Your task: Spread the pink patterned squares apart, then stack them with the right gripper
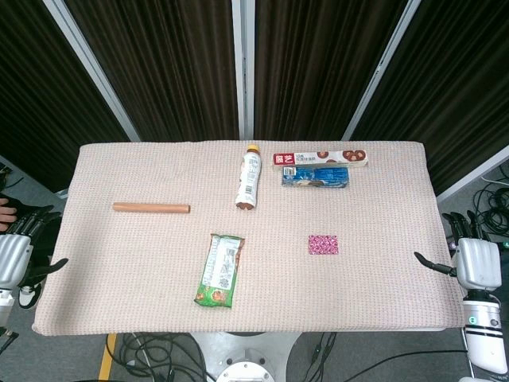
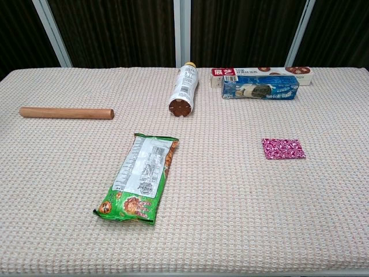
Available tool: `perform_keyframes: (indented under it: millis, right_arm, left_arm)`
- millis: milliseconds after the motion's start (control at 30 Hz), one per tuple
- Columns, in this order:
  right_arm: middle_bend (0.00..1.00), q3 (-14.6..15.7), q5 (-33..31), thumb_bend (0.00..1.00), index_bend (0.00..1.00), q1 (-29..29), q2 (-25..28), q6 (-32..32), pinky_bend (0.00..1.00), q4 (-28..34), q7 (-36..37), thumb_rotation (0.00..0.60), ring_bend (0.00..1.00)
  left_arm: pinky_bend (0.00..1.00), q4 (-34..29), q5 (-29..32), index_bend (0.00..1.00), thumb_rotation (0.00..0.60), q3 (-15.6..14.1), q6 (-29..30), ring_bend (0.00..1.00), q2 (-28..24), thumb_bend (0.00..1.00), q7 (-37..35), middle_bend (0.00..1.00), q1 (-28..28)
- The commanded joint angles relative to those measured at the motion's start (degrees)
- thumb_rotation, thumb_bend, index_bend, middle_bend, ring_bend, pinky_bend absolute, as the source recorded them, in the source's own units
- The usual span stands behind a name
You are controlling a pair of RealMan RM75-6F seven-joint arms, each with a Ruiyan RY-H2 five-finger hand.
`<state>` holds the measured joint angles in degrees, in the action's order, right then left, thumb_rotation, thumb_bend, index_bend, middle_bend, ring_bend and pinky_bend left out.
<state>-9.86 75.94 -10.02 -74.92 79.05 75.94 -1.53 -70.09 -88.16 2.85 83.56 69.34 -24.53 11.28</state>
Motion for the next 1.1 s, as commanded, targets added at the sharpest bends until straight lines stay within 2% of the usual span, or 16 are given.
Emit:
perform_keyframes:
  millis: [33, 567, 733, 767, 833, 933, 1000, 1100]
  right_arm:
    - [0.16, 0.1, -0.1, 0.0, 0.18, 0.0, -0.1, -0.1, 0.29, -0.1, 0.0, 0.254, 0.06]
    - [0.16, -0.1, 0.8, 0.0, 0.18, -1.3, 0.4, -0.8, 0.29, 1.0, -2.1, 0.248, 0.06]
    - [0.19, 0.0, 2.1, 0.0, 0.18, -3.4, 1.2, -2.6, 0.29, 2.9, -4.0, 0.248, 0.11]
    - [0.22, 0.0, 2.3, 0.0, 0.18, -3.9, 1.4, -3.3, 0.31, 3.5, -4.2, 0.254, 0.14]
    - [0.35, 0.0, 2.4, 0.0, 0.19, -5.3, 2.1, -5.6, 0.39, 4.8, -5.0, 0.3, 0.27]
    - [0.6, 0.6, 2.5, 0.02, 0.22, -8.1, 3.2, -10.7, 0.66, 6.9, -6.8, 0.411, 0.54]
    - [0.75, 0.9, 3.5, 0.08, 0.24, -9.9, 3.2, -12.6, 0.82, 7.7, -8.0, 0.487, 0.71]
    - [0.96, 1.1, 5.1, 0.18, 0.26, -12.0, 2.5, -14.3, 0.93, 8.2, -8.5, 0.58, 0.93]
  left_arm:
    - [0.26, 0.0, 0.0, 0.23, 0.6, 0.0, 0.0, 0.17, 0.0, 0.06, -0.1, 0.23, -0.1]
    - [0.26, -0.2, 0.2, 0.23, 0.6, -0.1, -0.2, 0.16, 0.1, 0.06, -1.1, 0.23, -0.2]
    - [0.26, 0.5, 0.0, 0.23, 0.6, -0.3, -0.2, 0.16, 0.8, 0.06, -1.3, 0.23, -0.2]
    - [0.26, 0.5, -0.1, 0.23, 0.6, -0.4, -0.2, 0.16, 0.9, 0.06, -1.3, 0.23, -0.2]
    - [0.26, 0.3, -0.6, 0.23, 0.6, -0.6, -0.1, 0.16, 0.8, 0.06, -1.0, 0.23, -0.2]
    - [0.26, -0.2, -0.9, 0.23, 0.6, -0.8, 0.3, 0.16, 0.7, 0.06, -0.7, 0.23, -0.2]
    - [0.26, -0.4, -1.0, 0.23, 0.6, -0.8, 0.4, 0.16, 0.7, 0.06, -0.6, 0.23, -0.3]
    - [0.26, -0.7, -1.0, 0.23, 0.6, -0.9, 0.3, 0.16, 0.7, 0.06, -0.3, 0.23, -0.3]
